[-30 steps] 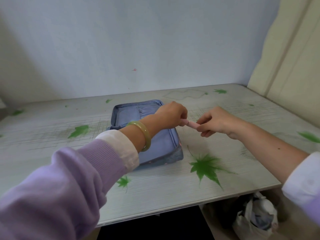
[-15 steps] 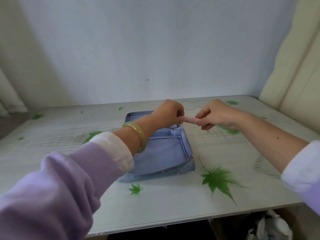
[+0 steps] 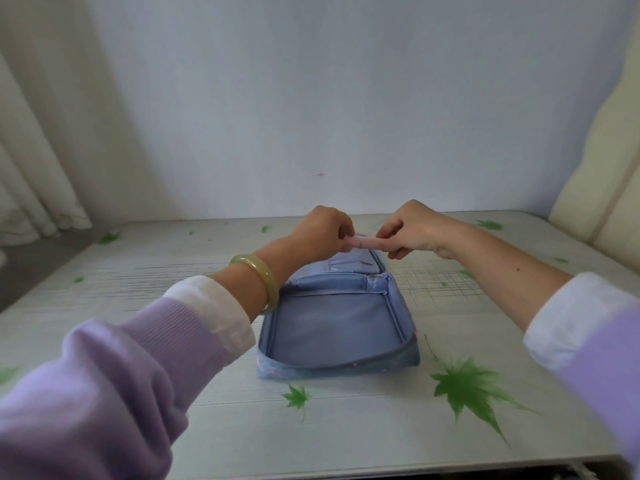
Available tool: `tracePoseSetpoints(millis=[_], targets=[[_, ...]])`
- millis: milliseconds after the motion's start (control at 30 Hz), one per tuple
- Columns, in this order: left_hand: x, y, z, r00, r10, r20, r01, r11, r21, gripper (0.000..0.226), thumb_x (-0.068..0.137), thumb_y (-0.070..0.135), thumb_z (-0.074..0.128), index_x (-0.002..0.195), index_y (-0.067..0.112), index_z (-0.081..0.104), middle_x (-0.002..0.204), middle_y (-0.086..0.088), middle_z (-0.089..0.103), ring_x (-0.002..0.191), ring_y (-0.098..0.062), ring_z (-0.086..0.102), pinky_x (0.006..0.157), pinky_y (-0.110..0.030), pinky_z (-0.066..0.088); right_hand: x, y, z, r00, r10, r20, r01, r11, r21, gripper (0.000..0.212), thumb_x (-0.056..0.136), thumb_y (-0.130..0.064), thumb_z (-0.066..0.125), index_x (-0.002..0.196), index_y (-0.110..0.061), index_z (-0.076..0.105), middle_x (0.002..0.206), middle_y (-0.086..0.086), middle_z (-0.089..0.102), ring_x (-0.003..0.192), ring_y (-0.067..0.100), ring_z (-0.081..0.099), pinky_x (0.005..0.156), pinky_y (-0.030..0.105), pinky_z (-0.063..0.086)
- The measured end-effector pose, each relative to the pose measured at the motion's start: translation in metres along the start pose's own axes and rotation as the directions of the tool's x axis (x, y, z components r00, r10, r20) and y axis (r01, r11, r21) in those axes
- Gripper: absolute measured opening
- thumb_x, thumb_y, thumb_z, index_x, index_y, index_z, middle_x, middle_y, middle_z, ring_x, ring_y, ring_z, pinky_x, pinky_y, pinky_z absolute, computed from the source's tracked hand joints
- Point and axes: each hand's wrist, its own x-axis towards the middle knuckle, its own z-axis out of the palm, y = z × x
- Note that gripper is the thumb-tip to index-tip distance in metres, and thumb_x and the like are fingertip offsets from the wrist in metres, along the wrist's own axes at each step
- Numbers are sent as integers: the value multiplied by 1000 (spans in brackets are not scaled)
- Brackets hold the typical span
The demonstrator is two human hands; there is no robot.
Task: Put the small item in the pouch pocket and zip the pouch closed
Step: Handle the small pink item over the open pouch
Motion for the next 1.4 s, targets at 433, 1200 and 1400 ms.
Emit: tracePoseSetpoints(millis=[433, 1200, 1400], targets=[[-3, -42, -4, 995, -96, -11, 96, 995, -14, 17, 77, 16, 72, 92, 8, 71, 92, -12, 71, 84, -24, 64, 80, -35, 54, 41, -13, 31, 1000, 8, 20, -6, 995, -104, 13, 82, -8, 72, 95, -5, 72, 93, 15, 72, 78, 24, 71, 79, 33, 59], [-2, -91, 16, 961, -268, 68, 272, 960, -66, 16, 82, 15, 68, 96, 8, 73, 83, -12, 74, 75, -25, 69, 76, -39, 59, 87, -9, 82, 998, -30, 54, 44, 955, -293, 12, 87, -11, 63, 94, -14, 73, 78, 5, 69, 69, 19, 62, 72, 34, 57], [-6, -104, 18, 953, -295, 66, 298, 953, -45, 15, 84, 14, 66, 96, 8, 73, 79, -10, 72, 62, -20, 64, 61, -33, 57, 97, -7, 91, 999, -18, 48, 36, 916, -401, 32, 76, -17, 76, 107, -14, 68, 101, 3, 66, 95, 23, 61, 89, 37, 51]])
